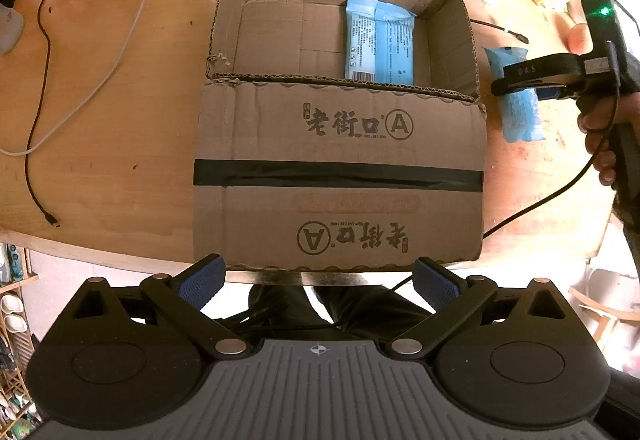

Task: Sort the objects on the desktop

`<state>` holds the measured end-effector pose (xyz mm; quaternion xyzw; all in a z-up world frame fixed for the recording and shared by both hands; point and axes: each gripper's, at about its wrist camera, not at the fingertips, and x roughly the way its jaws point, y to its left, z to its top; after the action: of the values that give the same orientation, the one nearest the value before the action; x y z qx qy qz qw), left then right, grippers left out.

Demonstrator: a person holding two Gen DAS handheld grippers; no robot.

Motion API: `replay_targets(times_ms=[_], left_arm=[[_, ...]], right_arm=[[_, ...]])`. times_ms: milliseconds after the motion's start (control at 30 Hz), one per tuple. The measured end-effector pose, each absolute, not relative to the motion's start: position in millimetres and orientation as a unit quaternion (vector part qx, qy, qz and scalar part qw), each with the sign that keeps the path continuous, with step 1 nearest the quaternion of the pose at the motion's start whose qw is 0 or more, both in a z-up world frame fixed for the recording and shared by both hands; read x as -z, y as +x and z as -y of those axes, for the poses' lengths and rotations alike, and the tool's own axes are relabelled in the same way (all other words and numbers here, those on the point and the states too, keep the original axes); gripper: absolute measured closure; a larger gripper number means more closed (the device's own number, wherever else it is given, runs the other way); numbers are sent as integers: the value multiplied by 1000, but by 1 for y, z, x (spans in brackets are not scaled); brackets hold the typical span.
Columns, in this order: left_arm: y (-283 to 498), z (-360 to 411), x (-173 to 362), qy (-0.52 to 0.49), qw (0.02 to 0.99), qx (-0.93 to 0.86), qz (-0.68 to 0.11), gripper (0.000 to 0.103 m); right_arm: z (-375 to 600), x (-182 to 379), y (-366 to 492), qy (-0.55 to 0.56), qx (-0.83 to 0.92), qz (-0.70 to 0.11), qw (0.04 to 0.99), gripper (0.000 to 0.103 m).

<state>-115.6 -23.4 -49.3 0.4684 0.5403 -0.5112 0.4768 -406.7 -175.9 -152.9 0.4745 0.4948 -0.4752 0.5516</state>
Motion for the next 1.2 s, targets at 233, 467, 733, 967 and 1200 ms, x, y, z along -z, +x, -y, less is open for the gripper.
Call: replay_targets(times_ms=[233, 467, 733, 967, 1200], left_arm=[[-115, 24, 50, 468, 476, 512, -541, 0], [-114, 23, 50, 466, 476, 512, -542, 0], [-112, 23, 51, 463, 474, 514, -544, 0], [-111, 23, 52, 462, 474, 514, -546, 0], [-110, 24, 51, 461, 472, 517, -545, 0]], right_arm=[[178, 144, -386, 474, 476, -492, 554, 44], [172, 141, -378, 474, 477, -491, 554, 44], [177, 130, -379, 477, 478, -494, 548, 44], [176, 122, -379, 480, 478, -491, 548, 44], [176, 108, -381, 479, 481, -487, 550, 44]])
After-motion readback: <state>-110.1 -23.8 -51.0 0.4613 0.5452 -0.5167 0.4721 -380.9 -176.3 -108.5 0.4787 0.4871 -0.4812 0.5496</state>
